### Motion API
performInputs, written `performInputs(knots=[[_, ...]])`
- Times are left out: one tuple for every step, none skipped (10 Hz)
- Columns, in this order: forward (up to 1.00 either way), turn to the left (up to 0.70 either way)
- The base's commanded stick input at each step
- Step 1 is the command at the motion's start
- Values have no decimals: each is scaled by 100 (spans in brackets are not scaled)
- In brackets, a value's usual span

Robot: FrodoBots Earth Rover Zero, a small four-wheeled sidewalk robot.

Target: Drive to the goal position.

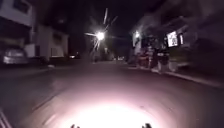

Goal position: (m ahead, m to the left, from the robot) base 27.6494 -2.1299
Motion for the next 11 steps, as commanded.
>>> performInputs(knots=[[70,0],[70,0],[70,0],[70,0],[70,0],[70,0],[70,0],[70,0],[70,0],[70,0],[70,0]])
